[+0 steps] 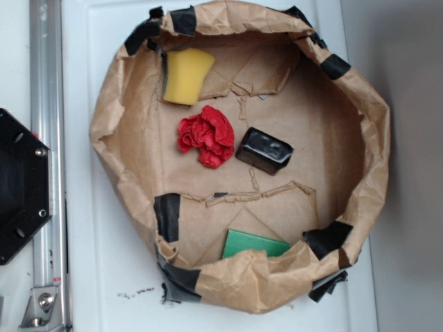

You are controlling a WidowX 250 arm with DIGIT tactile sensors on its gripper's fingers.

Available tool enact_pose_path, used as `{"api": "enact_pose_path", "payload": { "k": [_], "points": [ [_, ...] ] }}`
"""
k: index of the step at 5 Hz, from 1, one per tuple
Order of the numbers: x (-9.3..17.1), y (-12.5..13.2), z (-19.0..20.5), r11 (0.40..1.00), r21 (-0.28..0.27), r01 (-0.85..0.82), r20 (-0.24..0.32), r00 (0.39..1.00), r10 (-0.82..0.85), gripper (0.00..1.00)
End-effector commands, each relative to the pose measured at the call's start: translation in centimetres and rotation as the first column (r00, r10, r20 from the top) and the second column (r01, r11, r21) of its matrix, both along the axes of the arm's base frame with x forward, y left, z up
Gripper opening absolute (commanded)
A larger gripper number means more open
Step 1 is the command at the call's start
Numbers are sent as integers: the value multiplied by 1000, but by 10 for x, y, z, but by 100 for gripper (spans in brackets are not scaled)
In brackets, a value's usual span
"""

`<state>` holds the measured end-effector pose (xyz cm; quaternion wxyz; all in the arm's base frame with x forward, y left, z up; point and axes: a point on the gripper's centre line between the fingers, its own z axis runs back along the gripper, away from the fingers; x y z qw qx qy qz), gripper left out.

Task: Grab the black box.

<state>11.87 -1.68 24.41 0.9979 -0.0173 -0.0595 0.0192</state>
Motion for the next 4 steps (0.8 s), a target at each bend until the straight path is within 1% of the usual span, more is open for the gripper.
{"api": "enact_pose_path", "payload": {
  "k": [1,2,3,4],
  "points": [
    [0,0,0,1000,0,0,0,1000,0,100],
    [50,38,-31,999,30,-31,-52,998,32,100],
    [101,56,-50,1000,28,6,-49,999,-5,100],
    [153,59,-73,994,45,98,-47,994,-96,100]
  ]
}}
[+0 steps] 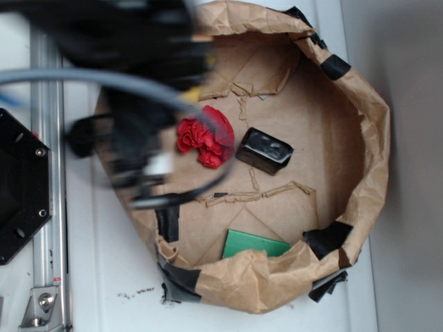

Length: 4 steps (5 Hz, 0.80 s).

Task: Grab the black box.

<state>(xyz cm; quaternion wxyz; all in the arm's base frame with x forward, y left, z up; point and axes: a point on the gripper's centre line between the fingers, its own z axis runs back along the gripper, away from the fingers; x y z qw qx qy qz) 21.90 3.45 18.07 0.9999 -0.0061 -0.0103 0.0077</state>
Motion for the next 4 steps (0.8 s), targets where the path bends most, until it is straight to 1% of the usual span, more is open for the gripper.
{"api": "enact_pose_path", "payload": {
  "k": [1,2,4],
  "points": [
    [77,-5,-54,976,-10,216,37,976,-216,100],
    [81,-16,-88,943,-32,332,40,943,-331,100],
    [81,-16,-88,943,-32,332,40,943,-331,100]
  ]
}}
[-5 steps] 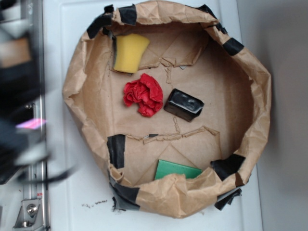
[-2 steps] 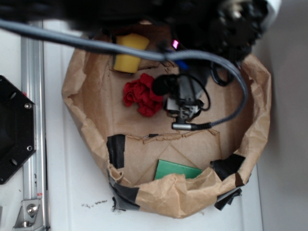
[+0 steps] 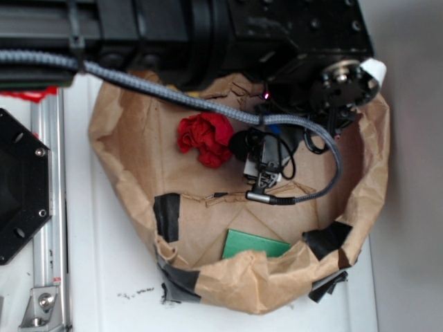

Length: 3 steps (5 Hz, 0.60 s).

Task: Grab the black box.

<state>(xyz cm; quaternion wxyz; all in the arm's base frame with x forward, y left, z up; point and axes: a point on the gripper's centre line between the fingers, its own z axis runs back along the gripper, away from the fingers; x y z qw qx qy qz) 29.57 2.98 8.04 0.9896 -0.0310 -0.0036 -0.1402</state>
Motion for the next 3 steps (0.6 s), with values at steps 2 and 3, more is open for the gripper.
{"api": "enact_pose_path", "payload": {
  "k": [2,3],
  "points": [
    [-11,-28,-22,992,-5,125,59,990,-124,100],
    [-17,-44,-52,983,-1,182,60,982,-181,100]
  ]
}}
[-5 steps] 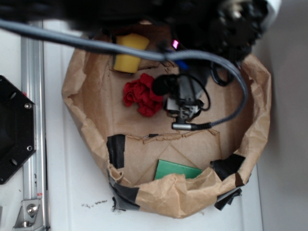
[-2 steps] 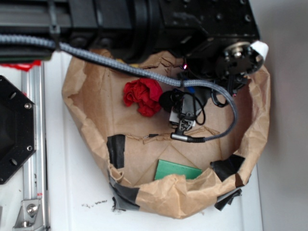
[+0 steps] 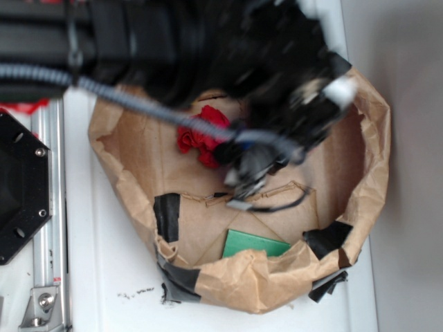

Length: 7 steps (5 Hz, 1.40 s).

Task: Grab the black box.

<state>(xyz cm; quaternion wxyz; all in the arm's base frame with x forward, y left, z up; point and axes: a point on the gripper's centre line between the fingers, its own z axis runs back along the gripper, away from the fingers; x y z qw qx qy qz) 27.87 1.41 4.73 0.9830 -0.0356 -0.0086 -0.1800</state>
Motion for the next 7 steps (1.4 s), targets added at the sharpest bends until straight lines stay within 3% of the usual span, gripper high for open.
{"api": "enact_pose_path", "payload": {
  "k": [1,2,3,4,5,7],
  "points": [
    [4,-42,-32,993,-30,118,66,991,-116,100],
    [18,-34,-29,996,-31,84,92,992,-81,100],
    [31,-22,-24,999,-51,14,111,994,-9,94],
    [33,-20,-17,997,-69,-18,91,996,25,0],
    [27,-23,-8,999,-32,-10,95,995,13,0],
    [-2,-5,57,997,3,-75,31,997,75,0]
  ]
}}
